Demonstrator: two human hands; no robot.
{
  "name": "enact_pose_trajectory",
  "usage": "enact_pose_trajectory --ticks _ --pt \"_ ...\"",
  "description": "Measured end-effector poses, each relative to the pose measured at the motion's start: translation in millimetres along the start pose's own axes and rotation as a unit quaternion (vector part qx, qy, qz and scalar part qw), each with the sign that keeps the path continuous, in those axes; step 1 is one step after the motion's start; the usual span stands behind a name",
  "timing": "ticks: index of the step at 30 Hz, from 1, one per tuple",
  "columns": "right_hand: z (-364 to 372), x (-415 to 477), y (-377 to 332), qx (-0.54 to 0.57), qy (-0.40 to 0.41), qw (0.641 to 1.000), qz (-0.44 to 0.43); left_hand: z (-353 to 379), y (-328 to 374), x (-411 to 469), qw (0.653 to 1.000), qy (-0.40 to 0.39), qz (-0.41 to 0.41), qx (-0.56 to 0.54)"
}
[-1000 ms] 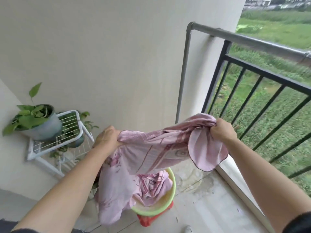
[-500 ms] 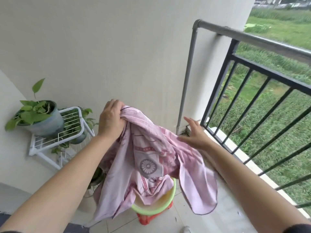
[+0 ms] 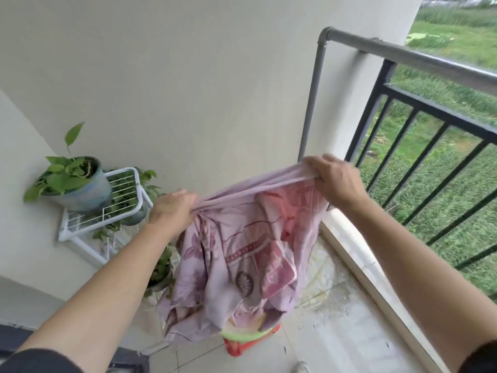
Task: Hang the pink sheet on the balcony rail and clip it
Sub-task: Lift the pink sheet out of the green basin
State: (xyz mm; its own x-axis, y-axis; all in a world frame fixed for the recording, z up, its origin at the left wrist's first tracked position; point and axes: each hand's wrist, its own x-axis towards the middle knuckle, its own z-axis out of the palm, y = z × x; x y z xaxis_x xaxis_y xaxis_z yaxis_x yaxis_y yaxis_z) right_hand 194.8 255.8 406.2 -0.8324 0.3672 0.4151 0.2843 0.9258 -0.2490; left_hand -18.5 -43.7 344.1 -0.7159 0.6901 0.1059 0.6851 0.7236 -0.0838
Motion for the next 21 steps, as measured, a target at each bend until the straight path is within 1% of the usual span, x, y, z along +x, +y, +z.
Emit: enact_pose_trajectory --ticks 2,4,6,8,9,10,13,15,17,18,19,20,21 --pt "-23 11 8 0.019 0.060 0.997 0.039 6 -4 -4 0.994 -0.050 -0.078 -0.059" --pt "-37 23 14 0.074 0.095 0.988 0.097 8 -4 -4 0.983 -0.051 -0.132 -0.113" --pt "-44 31 16 0.167 0.086 0.968 0.166 8 1 2 0.975 -0.032 -0.166 -0.142" --pt "-54 32 15 0.267 0.065 0.938 0.213 5 5 9 0.958 -0.021 -0.191 -0.212" --pt "-60 31 15 0.301 0.063 0.924 0.226 2 7 11 0.948 -0.034 -0.192 -0.253" --pt "-68 29 15 0.311 0.062 0.920 0.229 3 8 13 0.941 -0.061 -0.178 -0.283" --pt "-92 29 8 0.249 0.051 0.947 0.196 1 19 9 0.929 -0.161 -0.096 -0.321" --pt "-104 33 4 0.212 0.071 0.963 0.149 0 28 8 0.898 -0.229 -0.055 -0.371" --pt "-116 37 -1 0.182 0.067 0.976 0.094 -2 36 8 0.874 -0.311 0.008 -0.374" --pt "-122 39 -1 0.143 0.041 0.986 0.071 -6 39 7 0.861 -0.353 0.039 -0.365" --pt "-126 41 1 0.079 0.004 0.995 0.054 -11 40 7 0.850 -0.390 0.063 -0.349" --pt "-128 42 3 0.003 -0.034 0.999 0.036 -16 39 8 0.849 -0.410 0.076 -0.323" --pt "-129 42 4 -0.068 -0.069 0.995 0.017 -20 36 11 0.861 -0.410 0.088 -0.289"
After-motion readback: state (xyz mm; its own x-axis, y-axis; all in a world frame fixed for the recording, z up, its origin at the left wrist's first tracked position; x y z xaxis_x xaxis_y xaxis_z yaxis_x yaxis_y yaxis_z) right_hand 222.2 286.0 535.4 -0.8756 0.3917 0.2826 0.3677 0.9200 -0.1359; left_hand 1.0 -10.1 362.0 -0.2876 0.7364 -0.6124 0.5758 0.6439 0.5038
